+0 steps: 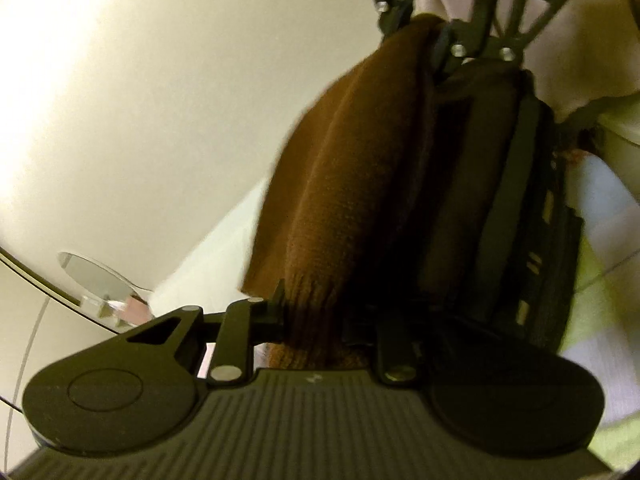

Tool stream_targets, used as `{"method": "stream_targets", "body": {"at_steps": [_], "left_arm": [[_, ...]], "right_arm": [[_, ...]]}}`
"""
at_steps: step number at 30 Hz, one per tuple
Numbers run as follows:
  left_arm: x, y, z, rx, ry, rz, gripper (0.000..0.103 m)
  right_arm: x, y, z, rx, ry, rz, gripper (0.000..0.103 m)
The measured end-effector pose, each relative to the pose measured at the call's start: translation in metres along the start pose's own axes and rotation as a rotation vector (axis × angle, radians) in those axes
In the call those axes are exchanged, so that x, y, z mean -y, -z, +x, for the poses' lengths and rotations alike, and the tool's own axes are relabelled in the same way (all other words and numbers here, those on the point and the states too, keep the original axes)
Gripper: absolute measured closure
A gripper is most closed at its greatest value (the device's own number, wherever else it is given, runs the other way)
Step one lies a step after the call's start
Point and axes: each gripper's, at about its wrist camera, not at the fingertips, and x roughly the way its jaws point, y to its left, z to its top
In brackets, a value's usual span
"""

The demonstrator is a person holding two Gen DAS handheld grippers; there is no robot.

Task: Fold clothes
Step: 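Lower the vest onto the top of the dark clothes stack with both grippers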

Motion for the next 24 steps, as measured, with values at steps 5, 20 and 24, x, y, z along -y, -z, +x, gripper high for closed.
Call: {"method": "stream_targets", "body": {"at_steps": [5,20,24], "left_arm": [[0.005,0.004,-0.001,-0.011,0.005,-0.032,0.077],[-0.036,0.021,-0.034,-0.018,0.053,-0.322,0.062],[-0.042,0.024,-0.05,-0.011,0.052,-0.39,0.06]], "right_arm": [[-0.029,0.013,0.008,-0.026,0.001,-0.041,0.076],[-0.024,0.027,-0.03,-0.042,0.074,0.165,0.054],[-0.024,0.028,-0.041,-0.038,0.072,0.215,0.054]]}}
